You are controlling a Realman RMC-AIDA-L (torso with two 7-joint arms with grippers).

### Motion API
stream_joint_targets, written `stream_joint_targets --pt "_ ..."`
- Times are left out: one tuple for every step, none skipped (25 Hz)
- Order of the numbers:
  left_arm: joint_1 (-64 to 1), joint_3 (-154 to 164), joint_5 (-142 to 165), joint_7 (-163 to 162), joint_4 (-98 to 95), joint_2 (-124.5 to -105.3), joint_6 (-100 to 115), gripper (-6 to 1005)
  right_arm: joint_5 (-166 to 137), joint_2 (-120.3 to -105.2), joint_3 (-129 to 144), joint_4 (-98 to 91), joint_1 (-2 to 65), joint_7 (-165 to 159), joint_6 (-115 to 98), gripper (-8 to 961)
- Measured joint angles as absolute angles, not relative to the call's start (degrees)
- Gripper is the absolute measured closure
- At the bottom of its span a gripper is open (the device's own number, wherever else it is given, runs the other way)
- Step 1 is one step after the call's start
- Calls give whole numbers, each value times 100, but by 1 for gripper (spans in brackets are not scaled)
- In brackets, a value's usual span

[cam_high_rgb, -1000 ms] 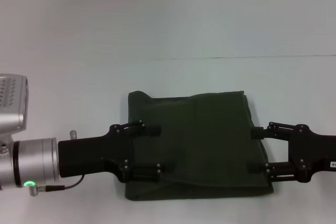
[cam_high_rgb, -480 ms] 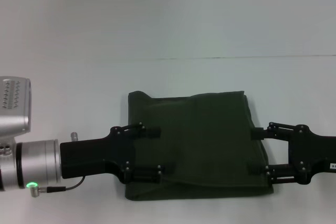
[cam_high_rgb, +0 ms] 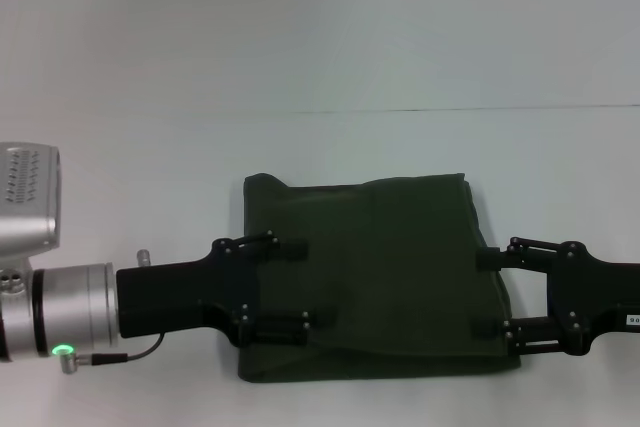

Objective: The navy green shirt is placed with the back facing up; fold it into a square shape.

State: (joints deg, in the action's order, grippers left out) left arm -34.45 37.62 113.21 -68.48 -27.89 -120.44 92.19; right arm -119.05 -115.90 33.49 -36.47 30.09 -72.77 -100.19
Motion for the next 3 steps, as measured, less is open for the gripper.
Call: stream_joint_targets --pt "-3445 3762 11324 -6852 -2786 -12047 9220 48 -11906 -11591 3349 -3648 3007 -7277 -10019 38" --pt "-3447 3762 11332 -6858 -2781 -12047 9221 48 -11907 -11591 3349 -3648 3006 -7277 -10019 38" --pt "-3448 3762 11337 -6859 -2779 -12048 9223 48 -11908 -11591 3349 -3648 3006 -7277 -10020 38"
